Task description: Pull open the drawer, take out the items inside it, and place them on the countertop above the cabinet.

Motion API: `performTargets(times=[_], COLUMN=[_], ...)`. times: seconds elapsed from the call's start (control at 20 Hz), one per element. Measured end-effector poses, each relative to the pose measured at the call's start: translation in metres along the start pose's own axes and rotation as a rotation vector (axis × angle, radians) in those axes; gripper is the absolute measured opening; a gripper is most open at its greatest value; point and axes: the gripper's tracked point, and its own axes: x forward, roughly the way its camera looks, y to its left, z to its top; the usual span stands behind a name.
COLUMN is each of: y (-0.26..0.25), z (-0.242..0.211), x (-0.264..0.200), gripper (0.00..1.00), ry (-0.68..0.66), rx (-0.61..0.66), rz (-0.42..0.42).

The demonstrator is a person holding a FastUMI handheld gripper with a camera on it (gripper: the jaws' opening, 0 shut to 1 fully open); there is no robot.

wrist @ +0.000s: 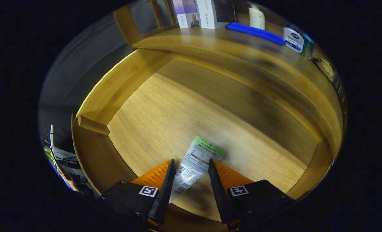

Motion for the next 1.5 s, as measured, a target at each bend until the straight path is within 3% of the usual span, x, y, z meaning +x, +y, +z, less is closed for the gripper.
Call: performTargets(times=[0.1,0.5,0.55,0.65,0.75,0.8,0.85,0.95,1.15,1.5], y=[0.001,0.003,0.004,0.005,0.004,0.005,0.001,-0.004,-0.013,0.002], z=[-0.010,-0.020,-0.015,-0.015,-0.018,-0.012,-0.014,-0.007,-0.002,0.033], x=[0.005,0.017,0.010,0.007,0.010,0.009,0.006,0.007,-0.008,-0.057], gripper=[0.70,0.70,0.53,0.53,0.38,0.38,0.25,0.12,0.13,0.12], ry=[0.055,0.106,0.111,0.110,0.113,0.083,0.081,0.049,-0.003,-0.166], rx=[0.007,-0.091,-0.109,-0.147,-0.201,-0.197,-0.222,-0.214,-0.187,-0.138], rz=[0.017,-0.011,-0.014,-0.024,-0.034,-0.049,-0.067,-0.099,-0.121,-0.071])
